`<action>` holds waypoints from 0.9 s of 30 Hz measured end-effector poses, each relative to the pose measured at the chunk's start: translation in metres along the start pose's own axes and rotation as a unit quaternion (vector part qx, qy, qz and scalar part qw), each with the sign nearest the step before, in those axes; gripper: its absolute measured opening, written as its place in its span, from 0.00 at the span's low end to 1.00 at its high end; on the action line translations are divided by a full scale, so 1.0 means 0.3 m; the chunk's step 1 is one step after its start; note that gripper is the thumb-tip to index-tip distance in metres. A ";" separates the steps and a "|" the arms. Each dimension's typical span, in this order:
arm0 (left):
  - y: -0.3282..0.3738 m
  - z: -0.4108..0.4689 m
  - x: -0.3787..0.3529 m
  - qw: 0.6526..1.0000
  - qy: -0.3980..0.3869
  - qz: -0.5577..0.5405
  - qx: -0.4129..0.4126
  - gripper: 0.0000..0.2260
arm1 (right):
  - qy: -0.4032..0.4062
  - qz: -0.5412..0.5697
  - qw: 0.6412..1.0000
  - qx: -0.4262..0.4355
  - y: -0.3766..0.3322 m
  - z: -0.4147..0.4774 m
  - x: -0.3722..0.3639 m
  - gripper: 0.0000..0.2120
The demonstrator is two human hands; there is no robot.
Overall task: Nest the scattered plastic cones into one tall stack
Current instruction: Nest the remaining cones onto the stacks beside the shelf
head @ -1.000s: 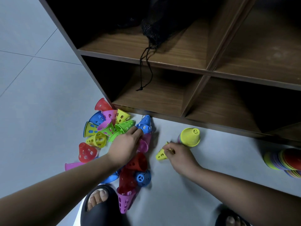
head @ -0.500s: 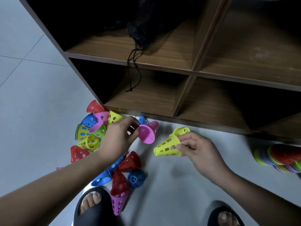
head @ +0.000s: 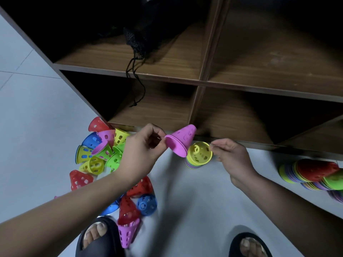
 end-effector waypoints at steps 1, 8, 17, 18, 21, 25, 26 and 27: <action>0.006 -0.001 -0.015 1.000 -0.005 -0.004 -0.003 0.06 | 0.007 -0.011 1.000 0.004 0.003 0.003 0.008 0.03; 0.055 -0.008 -0.109 0.999 -0.032 -0.015 -0.038 0.08 | 0.021 -0.015 0.995 0.092 -0.151 -0.059 0.003 0.15; 0.161 -0.018 -0.202 0.986 -0.067 0.016 -0.149 0.05 | -0.107 0.018 0.991 0.077 -0.227 -0.064 -0.069 0.10; 0.165 -0.022 -0.210 0.983 -0.075 0.027 -0.162 0.06 | -0.094 -0.005 0.991 0.094 -0.233 -0.055 -0.053 0.11; 0.134 -0.011 -0.210 0.984 -0.073 0.047 -0.159 0.08 | -0.075 -0.073 0.985 0.139 -0.231 -0.037 -0.030 0.13; -0.054 0.087 -0.153 0.985 -0.008 0.144 -0.092 0.08 | -0.106 -0.179 0.965 0.161 -0.174 -0.034 -0.060 0.16; -0.111 0.113 -0.134 0.980 0.008 0.183 -0.078 0.08 | -0.114 -0.193 0.961 0.162 -0.165 -0.039 -0.067 0.16; -0.165 0.136 -0.118 0.973 0.014 0.220 -0.062 0.08 | -0.119 -0.206 0.958 0.160 -0.155 -0.042 -0.070 0.16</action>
Point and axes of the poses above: each hand's wrist, its own z-axis towards the middle knuckle, its own x-axis out of the back of the hand, y = z × x, the point moved 10 cm from there along z, towards the middle knuckle, and after that the axes turned 12 degrees about x, right-handed, at the moved point
